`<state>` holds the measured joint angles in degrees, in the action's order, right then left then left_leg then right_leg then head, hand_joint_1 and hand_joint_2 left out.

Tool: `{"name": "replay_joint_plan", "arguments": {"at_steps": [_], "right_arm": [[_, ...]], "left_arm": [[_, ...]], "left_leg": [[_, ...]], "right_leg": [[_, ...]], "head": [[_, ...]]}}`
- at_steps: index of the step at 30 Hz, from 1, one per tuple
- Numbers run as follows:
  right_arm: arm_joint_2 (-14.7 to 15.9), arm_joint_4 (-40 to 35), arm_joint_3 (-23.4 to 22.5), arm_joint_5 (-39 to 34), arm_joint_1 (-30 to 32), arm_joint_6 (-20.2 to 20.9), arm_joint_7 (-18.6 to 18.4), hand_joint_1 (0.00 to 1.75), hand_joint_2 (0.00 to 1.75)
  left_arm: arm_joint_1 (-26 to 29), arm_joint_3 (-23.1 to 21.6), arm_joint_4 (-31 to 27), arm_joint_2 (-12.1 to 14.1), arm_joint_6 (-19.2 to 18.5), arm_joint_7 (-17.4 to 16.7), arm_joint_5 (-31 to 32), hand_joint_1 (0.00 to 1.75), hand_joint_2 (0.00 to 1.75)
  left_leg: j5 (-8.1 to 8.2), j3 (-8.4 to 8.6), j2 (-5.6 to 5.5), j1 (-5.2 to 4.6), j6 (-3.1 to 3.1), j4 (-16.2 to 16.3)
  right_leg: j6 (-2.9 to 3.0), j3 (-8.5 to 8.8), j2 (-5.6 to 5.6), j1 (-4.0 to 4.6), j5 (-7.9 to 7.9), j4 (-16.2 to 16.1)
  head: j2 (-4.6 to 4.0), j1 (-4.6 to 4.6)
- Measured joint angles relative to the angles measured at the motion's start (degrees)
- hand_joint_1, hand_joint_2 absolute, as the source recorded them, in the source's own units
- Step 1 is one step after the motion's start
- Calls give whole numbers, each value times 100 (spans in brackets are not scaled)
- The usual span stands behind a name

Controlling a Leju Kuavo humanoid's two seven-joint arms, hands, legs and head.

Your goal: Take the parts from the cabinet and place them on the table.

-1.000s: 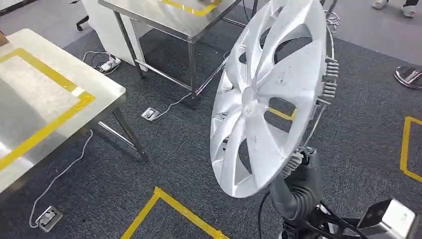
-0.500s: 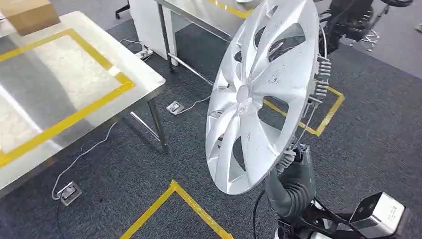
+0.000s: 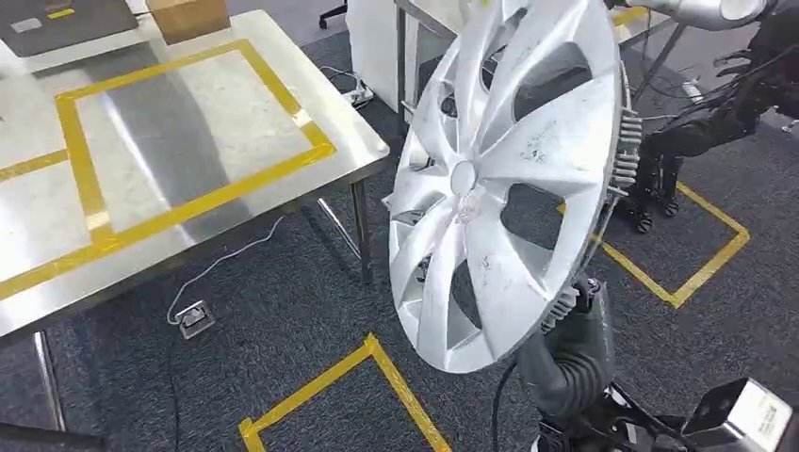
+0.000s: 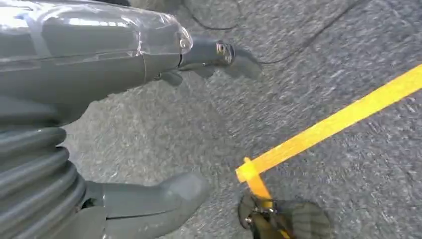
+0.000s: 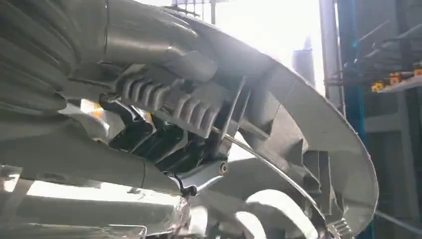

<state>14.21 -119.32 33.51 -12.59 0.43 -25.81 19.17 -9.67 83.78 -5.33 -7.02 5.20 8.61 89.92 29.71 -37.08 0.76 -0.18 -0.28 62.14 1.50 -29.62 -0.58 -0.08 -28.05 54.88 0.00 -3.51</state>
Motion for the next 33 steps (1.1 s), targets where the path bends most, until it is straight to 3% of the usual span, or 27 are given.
{"name": "replay_joint_plan", "arguments": {"at_steps": [2, 3, 4, 5, 6, 7, 8, 9, 10, 11, 13, 15, 16, 18, 19, 20, 21, 22, 23, 24, 25, 27, 28, 29, 30, 31, 33], "right_arm": [[2, 15, -9, -26, -12, 4, -11, 175, 175], [2, 26, -9, -52, -39, 7, -15, 175, 175], [0, 37, -13, -63, -68, 9, -18, 175, 175], [0, 46, -13, -70, -76, 9, -17, 175, 175], [0, 46, -13, -70, -85, 11, -17, 175, 175], [0, 46, -15, -72, -110, 11, -20, 175, 175], [0, 46, -15, -72, -140, 13, -20, 175, 175], [0, 46, -15, -76, -159, 13, -30, 175, 175], [0, 44, -17, -81, -166, 29, -44, 175, 175], [0, 44, -17, -120, -181, 55, -70, 175, 175], [0, 44, -24, -149, -219, 79, -109, 175, 175], [4, 44, -48, -175, -232, 87, -125, 175, 175], [2, 46, -59, -177, -227, 94, -131, 175, 175], [4, 50, -74, -177, -225, 98, -136, 175, 175], [4, 66, -87, -179, -225, 101, -136, 175, 175], [4, 81, -105, -179, -226, 107, -136, 175, 175], [4, 85, -107, -181, -229, 116, -135, 175, 175], [4, 87, -107, -181, -235, 131, -135, 175, 175], [4, 87, -109, -181, -242, 144, -136, 175, 175], [4, 90, -116, -181, -245, 151, -136, 175, 175], [2, 85, -122, -181, -243, 153, -136, 175, 175], [4, 90, -122, -181, -269, 166, -138, 175, 175], [4, 87, -125, -184, -278, 166, -138, 175, 175], [-2, 87, -122, -184, -289, 168, -138, 175, 175], [-2, 96, -116, -184, -274, 170, -140, 175, 175], [2, 85, -118, -184, -274, 173, -138, 175, 175], [0, 107, -118, -201, -257, 175, -144, 175, 175]], "left_arm": [[-23, 0, 0, 0, 7, 29, 0, 0, 175], [-21, 0, 0, 2, 9, 35, 0, 0, 175], [-13, 0, 0, 4, 11, 39, 0, 0, 175], [-8, 0, 0, 11, 11, 42, 0, 0, 175], [-6, 0, 0, 20, 11, 48, 0, 0, 175], [-8, 0, 0, 20, 11, 50, 0, 0, 175], [-17, 0, 0, 17, 11, 53, 0, 0, 175], [-24, 0, 2, -9, 11, 64, 0, 0, 175], [-20, 0, 2, -2, 11, 63, 0, 0, 175], [-14, 0, 2, 2, 13, 61, 0, 0, 175], [-24, 0, 2, 7, 13, 39, 0, 0, 175], [-33, 0, 0, 0, 20, 37, 0, 0, 175], [-45, 0, 0, -7, 22, 37, 2, 0, 175], [-50, 0, 0, -24, 20, 37, 0, 0, 175], [-45, 0, 0, -26, 20, 33, 0, 0, 175], [-40, 0, 0, -26, 20, 31, 0, 0, 175], [-40, 0, 0, -28, 20, 31, 0, 0, 175], [-42, 0, 0, -28, 20, 31, 0, 0, 175], [-43, 0, 2, -37, 20, 31, 0, 0, 175], [-48, 0, 4, -75, 20, 31, 0, 0, 175], [-57, 0, 0, -63, 26, 31, 0, 0, 175], [-38, 0, 0, -66, 22, 31, 0, 0, 175], [-27, 0, 2, -66, 22, 31, 0, 0, 175], [-19, 0, 2, -52, 22, 31, 0, 0, 175], [-23, 0, 2, -52, 26, 33, 0, 0, 175], [-39, 0, 2, -52, 26, 33, 0, 0, 175], [-45, 0, 4, -50, 24, 35, 0, 0, 175]], "left_leg": [[407, -367, -11, 79, -74, 814], [482, -491, -33, 118, -113, 1093], [436, -506, -48, 148, -155, 1149], [282, -400, -35, 178, -202, 977], [55, -177, 33, 204, -251, 591], [-174, 120, 197, 221, -292, 87], [-102, 268, 494, 185, -339, -209], [-123, 270, 550, 167, -226, -221], [-107, 243, 440, 154, -110, -188], [-106, 225, 422, 138, -69, -181], [-134, 203, 272, 136, 27, -197], [-164, 195, 131, 153, 84, -204], [-175, 186, 52, 144, 112, -204], [-195, 159, -116, 101, 159, -201], [-203, 156, -209, 75, 172, -201], [-210, 156, -303, 58, 182, -201], [-217, 161, -394, 37, 191, -201], [-226, 169, -482, 16, 202, -202], [-237, 172, -560, 10, 202, -204], [-261, 143, -616, -1, 174, -207], [-289, 115, -689, 47, 137, -202], [-349, 70, -811, 90, 49, -242], [-389, 63, -893, 61, -3, -288], [-339, 40, -610, 47, 13, -233], [-176, -49, -155, 4, -17, -93], [59, -216, -51, 43, -51, 251], [429, -547, -45, 108, -109, 1042]], "right_leg": [[-1, -3, 167, -10, 0, 6], [-12, -4, 248, -24, -8, 9], [-35, -3, 326, -43, -20, 18], [-63, -2, 392, -65, -36, 39], [-113, -3, 459, -100, -68, 82], [-177, -5, 515, -135, -111, 148], [-249, -10, 572, -137, -169, 224], [-302, -24, 589, -103, -215, 288], [-324, -8, 616, -99, -210, 278], [-335, 3, 661, -99, -203, 268], [-385, 15, 762, -127, -213, 259], [-414, -99, 326, -159, -554, 598], [-414, -279, 188, -147, -806, 1046], [-395, -672, 103, -137, -1132, 1892], [-367, -747, 89, -125, -1101, 2024], [-317, -703, 80, -106, -932, 1888], [-253, -568, 51, -78, -682, 1557], [-164, -366, -44, -45, -384, 1065], [-69, -185, -218, -8, -166, 610], [22, -121, -454, -35, -241, 504], [1, -116, -425, -9, -187, 417], [24, -97, -305, 30, -196, 381], [31, -35, -217, 14, -176, 227], [-42, 16, -107, -48, -87, 87], [-26, 39, -61, -36, -56, 21], [-11, 32, 4, -37, -37, 6], [-33, 15, 134, -38, -32, 15]], "head": [[0, 56], [0, 82], [0, 91], [0, 109], [0, 115], [0, 122], [0, 150], [0, 208], [0, 192], [0, 146], [0, 148], [0, 87], [0, 28], [0, -62], [0, -77], [0, -94], [0, -116], [0, -145], [0, -162], [0, -96], [0, -57], [0, -147], [0, -164], [0, -162], [-2, -69], [0, -5], [0, 41]]}}
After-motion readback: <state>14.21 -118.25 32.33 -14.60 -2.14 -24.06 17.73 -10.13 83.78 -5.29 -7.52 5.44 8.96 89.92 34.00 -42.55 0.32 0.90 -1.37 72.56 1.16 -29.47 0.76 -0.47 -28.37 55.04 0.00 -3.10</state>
